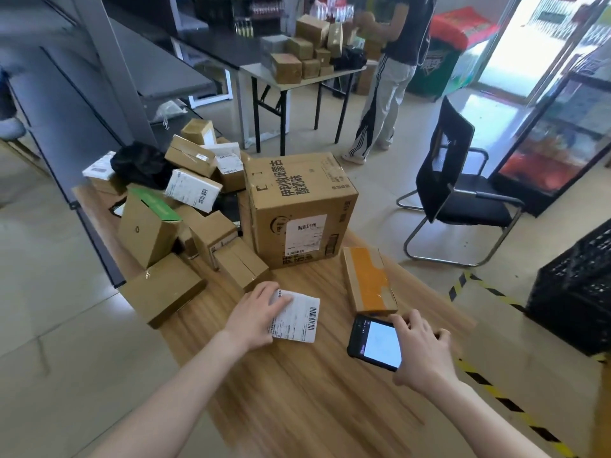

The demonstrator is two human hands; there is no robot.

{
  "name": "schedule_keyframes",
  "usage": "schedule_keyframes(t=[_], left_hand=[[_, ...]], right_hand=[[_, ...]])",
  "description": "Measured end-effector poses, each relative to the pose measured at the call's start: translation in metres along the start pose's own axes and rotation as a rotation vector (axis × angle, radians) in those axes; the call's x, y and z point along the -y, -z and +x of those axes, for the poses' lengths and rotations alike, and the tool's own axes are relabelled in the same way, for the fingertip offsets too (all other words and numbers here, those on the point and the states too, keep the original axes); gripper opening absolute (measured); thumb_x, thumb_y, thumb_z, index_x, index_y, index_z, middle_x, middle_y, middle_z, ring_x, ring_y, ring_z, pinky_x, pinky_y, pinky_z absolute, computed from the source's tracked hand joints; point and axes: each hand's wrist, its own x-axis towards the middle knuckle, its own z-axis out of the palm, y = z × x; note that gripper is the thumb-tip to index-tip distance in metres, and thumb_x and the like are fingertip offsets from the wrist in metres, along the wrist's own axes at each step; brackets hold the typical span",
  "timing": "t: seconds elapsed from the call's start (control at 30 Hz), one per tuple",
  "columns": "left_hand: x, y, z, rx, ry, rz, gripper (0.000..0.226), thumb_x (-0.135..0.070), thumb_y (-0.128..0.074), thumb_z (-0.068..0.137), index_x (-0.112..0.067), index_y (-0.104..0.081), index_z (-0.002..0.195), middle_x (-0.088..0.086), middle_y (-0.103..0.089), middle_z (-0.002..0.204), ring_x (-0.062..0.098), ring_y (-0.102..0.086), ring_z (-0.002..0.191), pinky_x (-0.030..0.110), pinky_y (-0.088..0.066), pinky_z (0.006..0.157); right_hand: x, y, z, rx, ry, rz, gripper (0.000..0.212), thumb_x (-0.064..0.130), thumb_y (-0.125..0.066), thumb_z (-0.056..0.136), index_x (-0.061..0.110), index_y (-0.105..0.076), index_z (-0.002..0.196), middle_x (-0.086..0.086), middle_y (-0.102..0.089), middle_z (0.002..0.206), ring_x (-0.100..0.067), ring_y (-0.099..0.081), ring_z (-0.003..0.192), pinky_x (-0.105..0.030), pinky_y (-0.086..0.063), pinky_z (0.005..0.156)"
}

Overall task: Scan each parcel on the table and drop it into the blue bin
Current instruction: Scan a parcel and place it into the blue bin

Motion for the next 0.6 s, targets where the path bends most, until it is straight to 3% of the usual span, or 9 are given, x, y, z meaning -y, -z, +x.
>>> schedule_keyframes(t=[0.33,0.6], left_hand=[[-0.001,0.007,-0.02,-0.029,0.095,0.034,0.08,-0.041,-0.069,0.078,-0.027,-0.028,0.145,0.007,-0.022,0.151,0.023,-0.017,0.142,0.039,-0.033,0.111],[-0.022,0.002,-0.076,-0.048,0.364,-0.039,0.086,-0.053,-0.063,0.071,-0.031,-0.027,0.145,0.003,-0.023,0.148,0.022,-0.023,0.138,0.034,-0.04,0.106]], right_hand=[[-0.002,-0.003,0.012,-0.002,0.099,0.008,0.104,0.036,-0.084,0.057,0.035,-0.024,0.142,0.003,-0.032,0.137,-0.019,-0.036,0.128,-0.047,-0.03,0.106],[0.005,-0.012,0.021,0.109,0.217,0.224,0.105,0.038,-0.083,0.056,0.033,-0.025,0.143,0.004,-0.033,0.13,-0.016,-0.039,0.126,-0.048,-0.033,0.106]])
